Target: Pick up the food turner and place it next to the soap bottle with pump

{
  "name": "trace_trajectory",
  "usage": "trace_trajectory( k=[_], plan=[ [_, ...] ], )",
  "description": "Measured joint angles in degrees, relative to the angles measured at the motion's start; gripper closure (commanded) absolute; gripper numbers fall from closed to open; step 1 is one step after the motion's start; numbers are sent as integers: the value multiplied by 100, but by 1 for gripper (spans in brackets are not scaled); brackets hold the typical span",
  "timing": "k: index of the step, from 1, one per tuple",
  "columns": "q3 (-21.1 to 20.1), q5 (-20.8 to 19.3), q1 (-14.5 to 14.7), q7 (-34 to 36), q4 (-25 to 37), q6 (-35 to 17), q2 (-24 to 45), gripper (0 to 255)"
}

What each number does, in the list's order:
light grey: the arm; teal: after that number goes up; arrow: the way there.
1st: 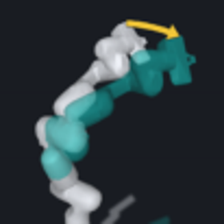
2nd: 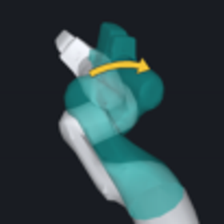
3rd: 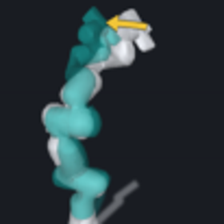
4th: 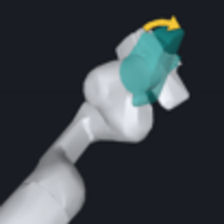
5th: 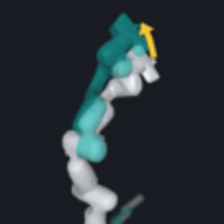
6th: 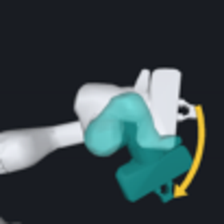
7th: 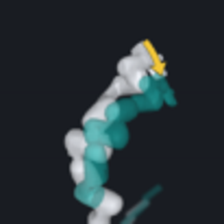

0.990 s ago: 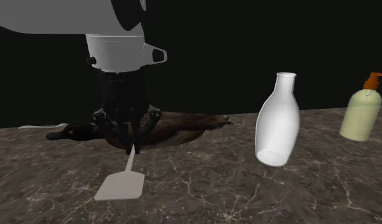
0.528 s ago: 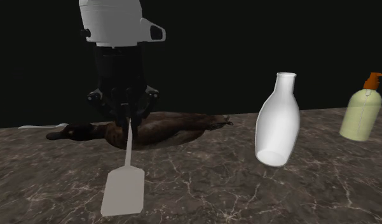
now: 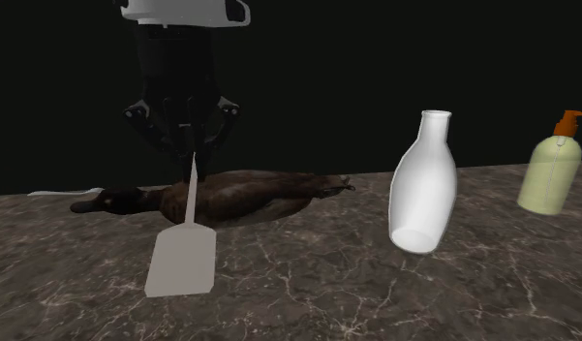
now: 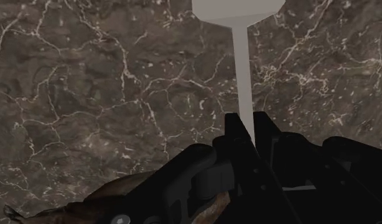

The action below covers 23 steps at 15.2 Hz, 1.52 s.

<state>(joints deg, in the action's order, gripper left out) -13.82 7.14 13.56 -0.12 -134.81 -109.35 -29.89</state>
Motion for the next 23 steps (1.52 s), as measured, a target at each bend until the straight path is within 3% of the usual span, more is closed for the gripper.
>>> trace_trajectory(
  k=[23],
  plan=[
    [125, -131, -79, 44, 1937, 1726, 213, 255]
  ],
)
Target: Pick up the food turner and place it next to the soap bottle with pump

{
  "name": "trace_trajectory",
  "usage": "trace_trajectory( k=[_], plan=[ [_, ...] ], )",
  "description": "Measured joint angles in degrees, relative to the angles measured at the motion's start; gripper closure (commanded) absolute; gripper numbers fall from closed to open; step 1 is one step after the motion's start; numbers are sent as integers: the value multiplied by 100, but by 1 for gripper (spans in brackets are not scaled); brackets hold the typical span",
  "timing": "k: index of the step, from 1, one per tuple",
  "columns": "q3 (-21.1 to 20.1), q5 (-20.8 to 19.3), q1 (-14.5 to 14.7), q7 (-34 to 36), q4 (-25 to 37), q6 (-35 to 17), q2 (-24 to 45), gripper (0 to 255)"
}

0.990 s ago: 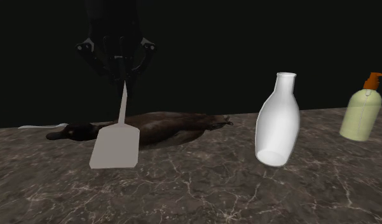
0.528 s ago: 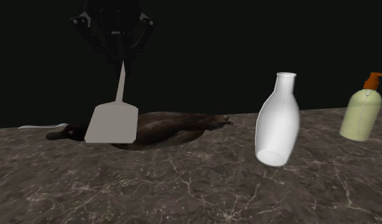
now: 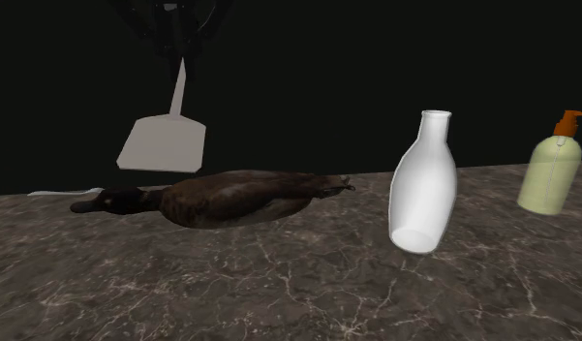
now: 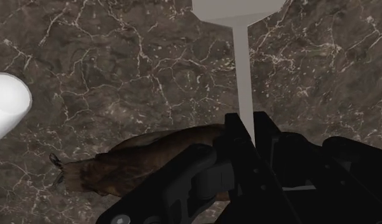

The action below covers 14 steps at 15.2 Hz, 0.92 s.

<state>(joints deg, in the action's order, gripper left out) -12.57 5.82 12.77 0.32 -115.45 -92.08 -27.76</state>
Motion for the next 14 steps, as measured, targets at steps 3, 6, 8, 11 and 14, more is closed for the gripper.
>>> trace_trajectory(
  k=[3, 6, 8, 11, 14],
  plan=[
    [231, -87, -91, -290, 38, 58, 0, 255],
    [523, -204, -213, -672, 103, 62, 81, 255],
    [714, -274, -291, -926, 91, 47, 99, 255],
    [1056, -400, -435, -1376, 182, 42, 212, 255],
    [1364, -504, -570, -1797, 359, -13, 452, 255]
  ],
)
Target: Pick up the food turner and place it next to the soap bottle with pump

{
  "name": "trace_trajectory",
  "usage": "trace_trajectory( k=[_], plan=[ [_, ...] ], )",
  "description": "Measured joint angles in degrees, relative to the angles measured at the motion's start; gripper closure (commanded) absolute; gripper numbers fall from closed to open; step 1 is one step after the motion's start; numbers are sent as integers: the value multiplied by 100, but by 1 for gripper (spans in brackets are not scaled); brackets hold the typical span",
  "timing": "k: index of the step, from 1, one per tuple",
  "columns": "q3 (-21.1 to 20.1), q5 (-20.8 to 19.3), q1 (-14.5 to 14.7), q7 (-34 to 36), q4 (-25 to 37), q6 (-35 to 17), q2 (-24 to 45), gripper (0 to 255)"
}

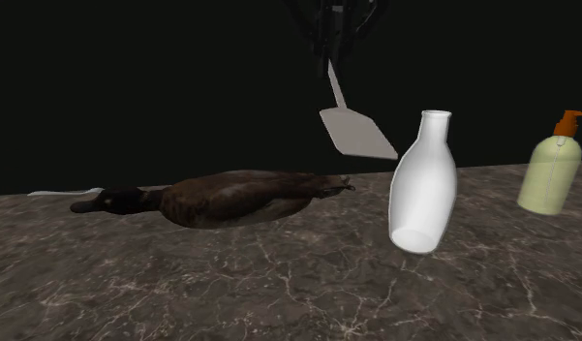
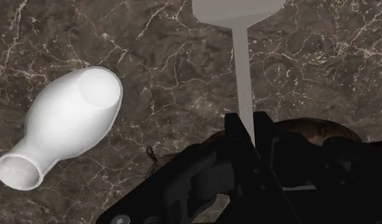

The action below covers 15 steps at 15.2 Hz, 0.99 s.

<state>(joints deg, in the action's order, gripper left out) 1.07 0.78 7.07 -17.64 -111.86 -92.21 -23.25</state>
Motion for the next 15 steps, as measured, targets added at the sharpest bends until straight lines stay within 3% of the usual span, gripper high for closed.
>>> trace_trajectory(
  k=[6, 15],
  plan=[
    [555, -117, -244, -777, 430, -61, 497, 255],
    [1336, 5, -635, -1972, 1794, 145, 1693, 255]
  ],
)
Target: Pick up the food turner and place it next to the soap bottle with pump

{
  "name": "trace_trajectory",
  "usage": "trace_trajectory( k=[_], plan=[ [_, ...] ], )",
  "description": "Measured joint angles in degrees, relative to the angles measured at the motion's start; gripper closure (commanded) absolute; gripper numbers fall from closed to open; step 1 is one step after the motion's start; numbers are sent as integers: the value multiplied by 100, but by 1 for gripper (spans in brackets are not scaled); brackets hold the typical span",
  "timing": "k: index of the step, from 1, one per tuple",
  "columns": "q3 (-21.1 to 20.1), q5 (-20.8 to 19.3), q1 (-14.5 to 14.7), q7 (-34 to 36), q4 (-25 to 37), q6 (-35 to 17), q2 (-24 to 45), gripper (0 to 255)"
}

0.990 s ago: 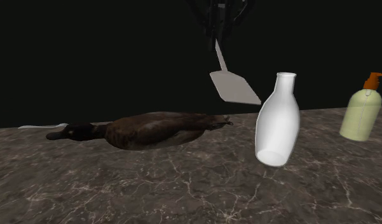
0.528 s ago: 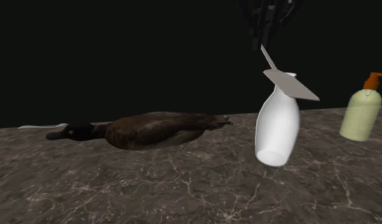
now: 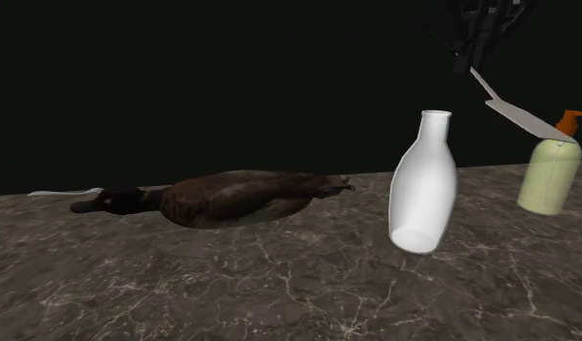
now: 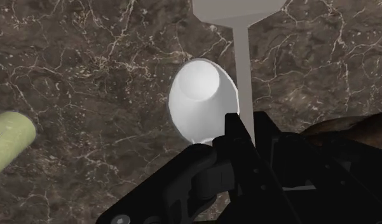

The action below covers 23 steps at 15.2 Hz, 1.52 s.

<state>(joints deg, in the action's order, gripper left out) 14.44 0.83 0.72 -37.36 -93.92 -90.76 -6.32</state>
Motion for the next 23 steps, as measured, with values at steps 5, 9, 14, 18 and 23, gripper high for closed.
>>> trace_trajectory(
  k=[5, 9, 14, 18, 23],
  plan=[
    [393, 285, -334, -710, 1063, 190, 939, 255],
    [627, 623, -723, -1237, 2157, 507, 1793, 255],
    [738, 1239, -1559, -1751, 4327, 1240, 3319, 255],
    [699, 1410, -1866, -1867, 5015, 1427, 3853, 255],
    [753, 1258, -1591, -1927, 3873, 731, 3416, 255]
  ],
)
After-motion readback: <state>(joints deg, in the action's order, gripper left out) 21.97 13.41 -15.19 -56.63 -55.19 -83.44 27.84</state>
